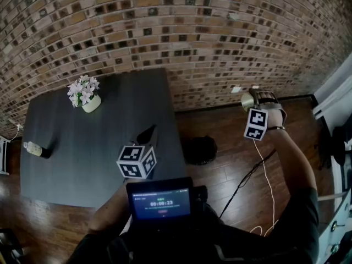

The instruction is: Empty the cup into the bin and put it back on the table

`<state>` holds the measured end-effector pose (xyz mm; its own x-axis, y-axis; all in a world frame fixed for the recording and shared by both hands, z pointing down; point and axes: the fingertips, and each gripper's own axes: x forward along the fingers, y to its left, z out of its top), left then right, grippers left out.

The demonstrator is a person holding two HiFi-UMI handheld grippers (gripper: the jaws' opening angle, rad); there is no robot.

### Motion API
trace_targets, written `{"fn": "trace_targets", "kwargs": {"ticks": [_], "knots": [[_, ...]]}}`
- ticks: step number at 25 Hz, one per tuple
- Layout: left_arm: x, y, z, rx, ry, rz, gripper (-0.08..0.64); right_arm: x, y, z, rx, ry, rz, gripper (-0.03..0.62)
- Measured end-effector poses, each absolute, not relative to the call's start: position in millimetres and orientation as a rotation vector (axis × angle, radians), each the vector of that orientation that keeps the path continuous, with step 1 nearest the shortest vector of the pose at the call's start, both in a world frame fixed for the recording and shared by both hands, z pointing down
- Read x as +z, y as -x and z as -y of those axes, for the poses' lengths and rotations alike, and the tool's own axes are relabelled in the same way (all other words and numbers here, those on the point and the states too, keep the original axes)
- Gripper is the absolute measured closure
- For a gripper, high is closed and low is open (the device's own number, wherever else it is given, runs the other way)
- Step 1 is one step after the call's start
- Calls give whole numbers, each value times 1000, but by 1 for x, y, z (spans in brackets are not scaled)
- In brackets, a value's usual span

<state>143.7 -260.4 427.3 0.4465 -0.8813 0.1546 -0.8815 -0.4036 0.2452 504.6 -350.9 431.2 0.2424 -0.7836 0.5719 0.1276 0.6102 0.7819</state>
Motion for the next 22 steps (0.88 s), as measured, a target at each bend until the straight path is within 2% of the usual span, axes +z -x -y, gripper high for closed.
{"fn": "trace_targets", "kwargs": {"ticks": [12,22], "knots": [[428,-145,256,11,-2414,1512,560,467,-532,341,-237,-1083,1569,198],[427,-149,249,30,-2419,1515,560,455,-521,336,-25,-1259,1853,198]]}}
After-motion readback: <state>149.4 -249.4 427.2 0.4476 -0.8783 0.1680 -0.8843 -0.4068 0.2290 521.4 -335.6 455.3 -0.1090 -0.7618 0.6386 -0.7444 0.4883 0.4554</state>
